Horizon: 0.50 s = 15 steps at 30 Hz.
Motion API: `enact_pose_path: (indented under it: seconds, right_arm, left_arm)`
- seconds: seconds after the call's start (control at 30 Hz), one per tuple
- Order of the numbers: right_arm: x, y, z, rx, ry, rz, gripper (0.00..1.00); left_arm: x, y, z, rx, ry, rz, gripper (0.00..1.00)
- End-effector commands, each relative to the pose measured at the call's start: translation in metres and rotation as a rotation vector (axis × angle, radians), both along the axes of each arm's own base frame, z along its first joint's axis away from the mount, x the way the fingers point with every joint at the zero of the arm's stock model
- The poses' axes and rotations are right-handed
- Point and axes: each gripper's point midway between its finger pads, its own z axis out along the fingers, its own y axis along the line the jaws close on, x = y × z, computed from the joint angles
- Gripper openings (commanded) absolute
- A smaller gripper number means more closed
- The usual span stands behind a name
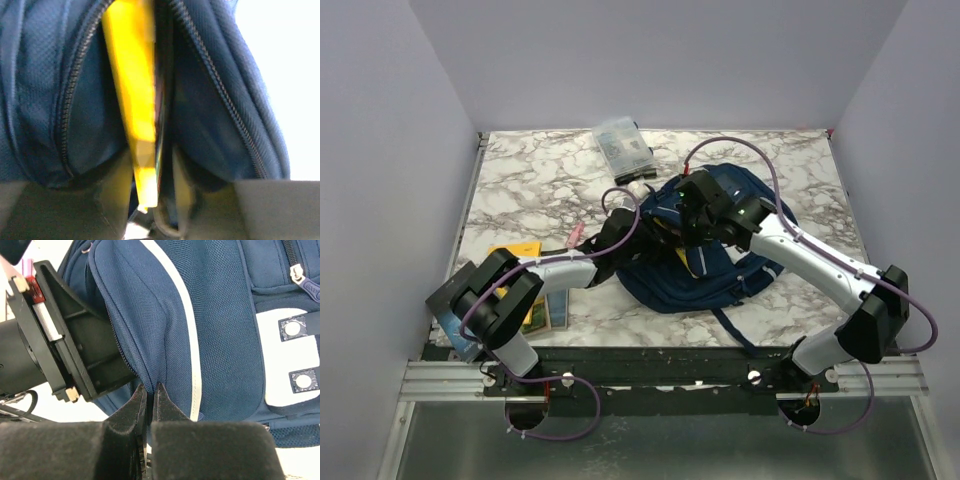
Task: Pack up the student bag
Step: Place the stationery in the student bag.
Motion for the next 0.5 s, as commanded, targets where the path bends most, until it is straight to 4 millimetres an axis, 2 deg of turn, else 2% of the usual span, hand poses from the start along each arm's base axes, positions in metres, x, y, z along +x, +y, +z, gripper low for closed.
enact_pose_path:
  seconds: [0.0, 0.1, 0.3, 0.43, 0.47]
  right_arm:
    - [0.006, 0.001, 0.03, 0.146, -0.052, 0.019, 0.01]
    - [0.006, -0.009, 0.027, 0.121, -0.052, 0.006, 0.01]
    - [0.005, -0.026, 0.023, 0.147, -0.034, -0.006, 0.01]
    - [-0.003, -0.029, 0.023, 0.154, -0.025, 0.017, 0.01]
    - [-0.006, -0.031, 0.023, 0.153, -0.026, 0.028, 0.01]
  left_arm:
    - [-0.014, -0.006, 0.009, -0.036, -0.051, -0.1, 0.56]
    - [-0.022, 0.0, 0.013, -0.024, -0.098, -0.147, 0.69]
    - [-0.043, 0.017, 0.024, -0.046, -0.152, -0.253, 0.78]
    - [-0.059, 0.046, 0.031, -0.017, -0.277, -0.276, 0.86]
    - [-0.06, 0.056, 0.034, 0.006, -0.349, -0.29, 0.96]
